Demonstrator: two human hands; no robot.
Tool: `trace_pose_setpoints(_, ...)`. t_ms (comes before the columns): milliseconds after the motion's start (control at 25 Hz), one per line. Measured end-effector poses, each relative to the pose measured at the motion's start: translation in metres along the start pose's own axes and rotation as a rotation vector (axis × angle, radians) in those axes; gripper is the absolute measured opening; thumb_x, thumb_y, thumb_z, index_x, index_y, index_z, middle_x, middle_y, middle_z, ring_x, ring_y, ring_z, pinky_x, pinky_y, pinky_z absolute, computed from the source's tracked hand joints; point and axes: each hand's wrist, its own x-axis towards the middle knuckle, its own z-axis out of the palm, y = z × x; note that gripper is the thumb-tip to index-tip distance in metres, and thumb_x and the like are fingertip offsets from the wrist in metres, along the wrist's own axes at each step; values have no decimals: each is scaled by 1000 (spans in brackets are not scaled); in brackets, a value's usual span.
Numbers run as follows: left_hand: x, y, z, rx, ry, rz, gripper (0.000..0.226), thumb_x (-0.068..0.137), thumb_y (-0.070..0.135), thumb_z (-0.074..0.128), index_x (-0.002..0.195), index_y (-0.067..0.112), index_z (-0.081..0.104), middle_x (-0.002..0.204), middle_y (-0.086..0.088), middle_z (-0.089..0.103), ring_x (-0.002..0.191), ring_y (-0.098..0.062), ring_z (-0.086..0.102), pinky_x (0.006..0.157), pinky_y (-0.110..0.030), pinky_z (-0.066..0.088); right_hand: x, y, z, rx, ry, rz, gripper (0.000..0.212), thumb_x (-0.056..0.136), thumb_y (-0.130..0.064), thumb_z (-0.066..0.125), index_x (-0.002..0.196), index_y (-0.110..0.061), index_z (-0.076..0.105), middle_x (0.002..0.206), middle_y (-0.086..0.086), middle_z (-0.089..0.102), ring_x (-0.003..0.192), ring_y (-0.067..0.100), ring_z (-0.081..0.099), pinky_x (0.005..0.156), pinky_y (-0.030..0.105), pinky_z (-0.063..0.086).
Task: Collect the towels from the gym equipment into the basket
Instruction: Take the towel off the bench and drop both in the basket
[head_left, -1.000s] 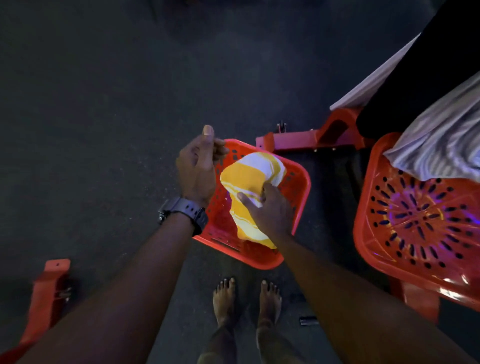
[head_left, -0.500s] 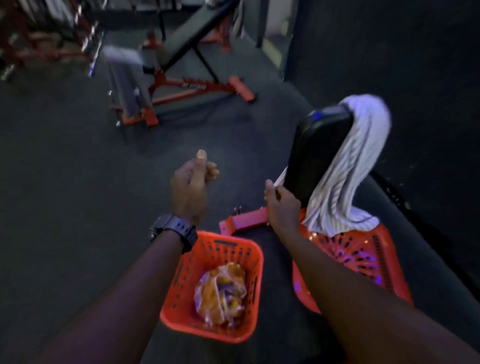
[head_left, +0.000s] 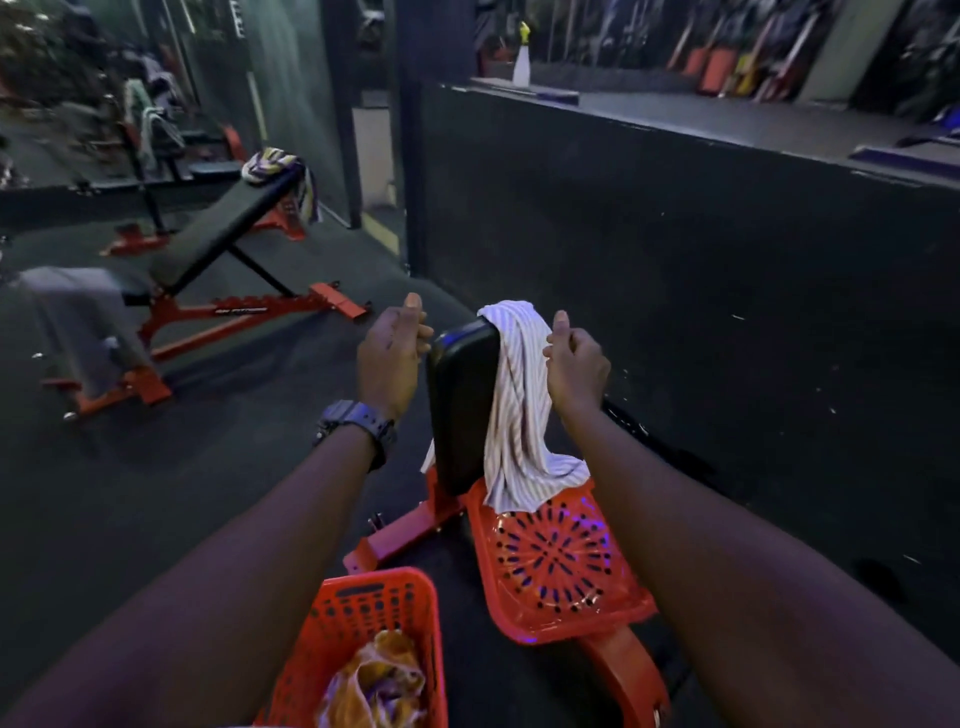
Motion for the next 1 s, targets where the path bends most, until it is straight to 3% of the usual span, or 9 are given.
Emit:
trace_pose_setpoints(160, 10, -3, 23, -4, -13, 20, 47, 90, 62, 44, 87, 20, 65, 86, -5, 69, 73, -15, 61, 66, -26, 48, 15, 2, 2, 14, -9, -5, 59, 98, -64, 38, 93, -15, 69, 94, 6, 74, 96, 27, 68, 91, 47, 53)
trace_pose_setpoints(320, 36, -22, 47, 38, 4, 19, 54, 88, 66, 40, 89, 20, 67, 92, -9, 72, 77, -16, 65, 72, -33, 51, 58, 14, 21, -9, -45, 5, 58, 99, -63, 38, 93, -14, 68, 99, 7, 75, 98, 28, 67, 91, 45, 52)
trace_pose_setpoints(560, 112, -57, 105, 41, 41, -13, 46, 89, 60, 43, 87, 20, 66, 91, -11, 71, 77, -19, 64, 78, -40, 51, 149, 52, 72, -45, -92, 11, 53, 97, -63, 38, 75, -20, 59, 84, 1, 72, 84, 24, 65, 72, 33, 39)
trace_pose_setpoints(720, 178, -84, 144, 92, 46, -26, 51, 82, 71, 43, 86, 26, 66, 92, -5, 73, 82, -16, 65, 76, -36, 50, 213, 80, 110, -56, -145, 23, 52, 97, -62, 42, 67, -21, 50, 69, -8, 60, 76, 24, 62, 67, 32, 36)
trace_pose_setpoints(800, 202, -98, 156, 114, 48, -39, 53, 81, 73, 42, 86, 27, 67, 91, -2, 73, 83, -14, 65, 79, -35, 50, 231, 88, 127, -100, -166, -17, 46, 97, -62, 46, 76, -22, 57, 82, -4, 66, 91, 27, 65, 70, 34, 40)
trace_pose_setpoints(840, 213, -106, 161, 134, 50, -45, 54, 81, 74, 41, 86, 27, 67, 91, 0, 73, 84, -13, 65, 81, -36, 51, 238, 93, 139, -148, -180, -44, 44, 93, -65, 50, 90, -23, 62, 99, 0, 68, 106, 28, 62, 78, 36, 43)
trace_pose_setpoints(920, 230, -124, 168, 156, 58, -63, 55, 81, 75, 39, 86, 28, 67, 91, 1, 73, 84, -12, 66, 84, -37, 50, 244, 98, 158, -280, -293, -23, 68, 76, -81, 59, 125, -33, 56, 141, 3, 50, 136, 29, 41, 102, 47, 41)
trace_pose_setpoints(1000, 239, -137, 171, 167, 65, -87, 56, 81, 76, 38, 85, 28, 67, 91, 1, 73, 87, -14, 66, 84, -37, 50, 241, 102, 175, -305, -433, 82, 90, 63, -85, 64, 140, -46, 40, 157, 1, 26, 147, 29, 21, 113, 57, 32)
